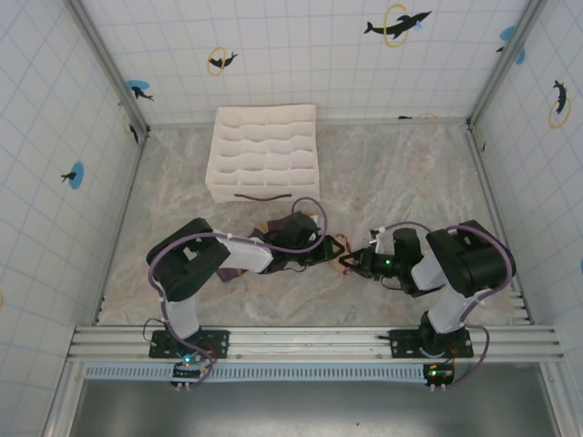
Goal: Roll the socks
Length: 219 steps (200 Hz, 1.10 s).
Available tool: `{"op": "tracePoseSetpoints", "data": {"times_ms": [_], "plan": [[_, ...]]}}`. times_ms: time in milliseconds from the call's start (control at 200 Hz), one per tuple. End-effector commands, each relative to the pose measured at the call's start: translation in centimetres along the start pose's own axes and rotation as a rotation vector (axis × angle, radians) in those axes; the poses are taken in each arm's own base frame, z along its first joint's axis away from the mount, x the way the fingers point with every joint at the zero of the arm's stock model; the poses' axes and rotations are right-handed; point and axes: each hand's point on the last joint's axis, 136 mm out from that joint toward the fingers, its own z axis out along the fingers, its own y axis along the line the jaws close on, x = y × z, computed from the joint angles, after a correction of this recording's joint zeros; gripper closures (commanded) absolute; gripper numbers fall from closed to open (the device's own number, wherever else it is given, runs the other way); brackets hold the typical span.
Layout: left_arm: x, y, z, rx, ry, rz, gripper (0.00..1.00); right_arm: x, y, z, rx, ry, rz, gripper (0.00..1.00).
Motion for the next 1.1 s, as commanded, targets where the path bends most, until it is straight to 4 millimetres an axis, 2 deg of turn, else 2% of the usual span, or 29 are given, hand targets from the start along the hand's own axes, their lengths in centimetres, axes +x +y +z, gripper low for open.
{"op": "tracePoseSetpoints", "data": {"times_ms": [0,140,285,415,611,751,811,876,961,971,986,1091], "plan": [[2.5,1.7,1.5,-0.045,0.086,-0.034,0.46,1.8,-5.4,-0.4,0.197,-0.001,0.211,1.00],[3.0,2.1,2.0,-0.050,0.100,-0.044,0.56,1.4,-5.2,-0.3,0.193,-0.010,0.207,1.00],[3.3,2.7,2.2,-0.067,0.105,-0.057,0.79,1.2,-5.0,-0.4,0.187,-0.018,0.192,1.00],[3.3,3.2,2.2,-0.100,0.109,-0.052,1.00,1.1,-4.2,-0.6,0.173,-0.024,0.150,0.82],[2.0,2.8,0.9,-0.169,0.081,0.046,1.00,0.3,-2.6,-1.2,0.185,-0.034,0.047,0.52],[-0.1,0.8,-0.7,-0.186,0.037,0.166,1.00,-1.0,-0.4,-1.9,0.178,-0.069,-0.043,0.36],[-1.0,0.0,-1.5,-0.196,0.010,0.214,1.00,-1.6,0.6,-2.2,0.176,-0.089,-0.080,0.24],[-1.8,-1.0,-2.4,-0.184,-0.009,0.266,1.00,-2.3,1.7,-2.7,0.175,-0.115,-0.118,0.18],[-2.4,-1.4,-3.6,-0.189,-0.017,0.326,1.00,-3.2,2.9,-3.2,0.186,-0.148,-0.157,0.17],[-3.1,-2.6,-3.8,-0.171,-0.035,0.341,1.00,-3.2,2.9,-3.3,0.187,-0.150,-0.161,0.17],[-3.5,-3.2,-4.0,-0.163,-0.044,0.357,1.00,-3.4,3.1,-3.4,0.190,-0.157,-0.167,0.17],[-4.8,-4.9,-5.6,-0.156,-0.083,0.458,1.00,-3.9,3.9,-3.9,0.196,-0.182,-0.195,0.16]]}}
